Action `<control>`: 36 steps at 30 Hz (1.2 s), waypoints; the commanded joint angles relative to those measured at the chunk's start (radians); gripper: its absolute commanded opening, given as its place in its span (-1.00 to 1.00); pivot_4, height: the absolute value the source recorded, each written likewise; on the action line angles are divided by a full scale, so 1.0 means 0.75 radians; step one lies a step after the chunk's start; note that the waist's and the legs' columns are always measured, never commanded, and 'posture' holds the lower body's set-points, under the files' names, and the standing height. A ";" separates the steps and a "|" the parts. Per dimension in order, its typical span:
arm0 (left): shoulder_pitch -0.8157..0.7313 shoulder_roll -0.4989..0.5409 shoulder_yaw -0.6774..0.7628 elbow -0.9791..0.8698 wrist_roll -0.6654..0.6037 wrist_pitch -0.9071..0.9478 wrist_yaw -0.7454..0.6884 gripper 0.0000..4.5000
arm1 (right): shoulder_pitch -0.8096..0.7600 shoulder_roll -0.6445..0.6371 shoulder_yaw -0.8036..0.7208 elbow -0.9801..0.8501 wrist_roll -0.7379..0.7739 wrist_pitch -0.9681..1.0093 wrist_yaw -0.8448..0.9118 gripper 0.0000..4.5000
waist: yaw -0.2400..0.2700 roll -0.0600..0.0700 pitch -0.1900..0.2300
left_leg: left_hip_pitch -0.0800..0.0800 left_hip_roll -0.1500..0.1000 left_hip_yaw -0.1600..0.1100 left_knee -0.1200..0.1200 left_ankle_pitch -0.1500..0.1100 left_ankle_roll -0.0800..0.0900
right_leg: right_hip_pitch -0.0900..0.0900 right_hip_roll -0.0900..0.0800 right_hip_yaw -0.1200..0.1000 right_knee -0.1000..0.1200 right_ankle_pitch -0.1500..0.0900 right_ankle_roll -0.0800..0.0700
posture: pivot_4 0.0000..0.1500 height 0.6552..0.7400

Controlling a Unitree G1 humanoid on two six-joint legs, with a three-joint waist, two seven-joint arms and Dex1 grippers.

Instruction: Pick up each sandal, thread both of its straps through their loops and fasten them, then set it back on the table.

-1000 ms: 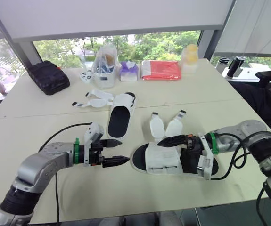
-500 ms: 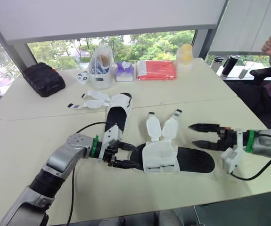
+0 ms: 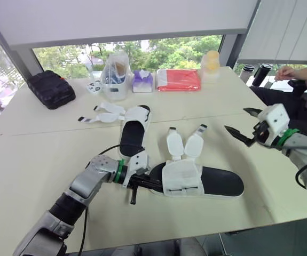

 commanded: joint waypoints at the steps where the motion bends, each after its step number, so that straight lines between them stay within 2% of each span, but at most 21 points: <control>1: 0.018 -0.006 -0.001 -0.037 0.004 0.005 0.005 -0.99 | -0.047 0.032 -0.122 -0.080 0.416 0.593 -0.111 1.00 | 0.006 0.000 0.000 | 0.000 0.000 -0.001 0.000 0.000 0.000 | 0.000 0.000 -0.001 0.000 0.000 0.000 | 1.00 1.00; 6: 0.019 -0.009 0.000 -0.015 0.024 -0.006 0.014 -0.99 | -0.145 0.226 -0.231 0.079 0.655 0.988 -0.437 1.00 | 0.008 0.000 0.000 | -0.002 0.000 0.000 0.001 0.000 0.000 | 0.000 0.000 -0.001 -0.001 0.000 -0.001 | 1.00 1.00; 10: 0.016 -0.009 0.003 -0.009 0.038 -0.012 0.018 -0.99 | -0.255 0.403 -0.347 0.252 0.709 1.054 -0.677 1.00 | 0.005 0.000 0.000 | -0.002 0.000 0.000 0.001 0.000 0.000 | -0.001 0.000 -0.001 0.000 0.001 0.000 | 1.00 1.00; 14: 0.019 -0.013 0.011 -0.011 0.045 -0.011 0.027 -0.99 | -0.330 0.512 -0.415 0.358 0.718 1.090 -0.793 1.00 | 0.004 0.000 0.000 | -0.002 0.000 0.001 0.001 0.000 0.000 | -0.002 0.000 -0.001 0.001 0.001 0.000 | 1.00 1.00; 18: 0.029 -0.025 0.010 -0.025 0.048 -0.005 0.050 -0.99 | -0.411 0.623 -0.441 0.518 0.586 0.931 -0.802 1.00 | 0.001 0.001 -0.001 | -0.002 0.000 0.001 0.001 0.000 0.000 | -0.002 0.000 -0.001 0.001 0.002 0.001 | 1.00 1.00; 25: 0.042 -0.023 0.018 -0.040 0.048 -0.001 0.075 -0.99 | -0.587 0.662 -0.452 0.884 0.348 0.672 -0.691 1.00 | -0.002 0.001 -0.001 | -0.003 -0.001 0.003 0.005 0.000 0.000 | -0.002 0.000 0.000 0.002 0.003 0.002 | 1.00 1.00; 28: 0.048 -0.021 0.022 -0.046 0.048 0.000 0.085 -1.00 | -0.659 0.665 -0.470 1.036 0.261 0.544 -0.643 0.66 | -0.004 0.001 -0.001 | -0.002 -0.001 0.003 0.006 0.000 0.000 | -0.002 0.000 0.000 0.003 0.003 0.002 | 1.00 1.00; 35: 0.058 -0.018 0.025 -0.053 0.049 0.001 0.094 -1.00 | -0.730 0.652 -0.469 1.138 0.133 0.539 -0.484 -0.91 | -0.005 0.002 -0.001 | -0.003 -0.001 0.002 0.006 0.000 0.000 | -0.002 0.000 0.000 0.003 0.003 0.002 | 1.00 1.00; 36: 0.060 -0.017 0.025 -0.054 0.049 0.001 0.095 -1.00 | -0.734 0.648 -0.469 1.143 0.119 0.539 -0.466 -0.99 | -0.006 0.002 -0.001 | -0.003 -0.001 0.003 0.006 0.000 0.000 | -0.002 0.000 0.000 0.003 0.003 0.002 | 1.00 1.00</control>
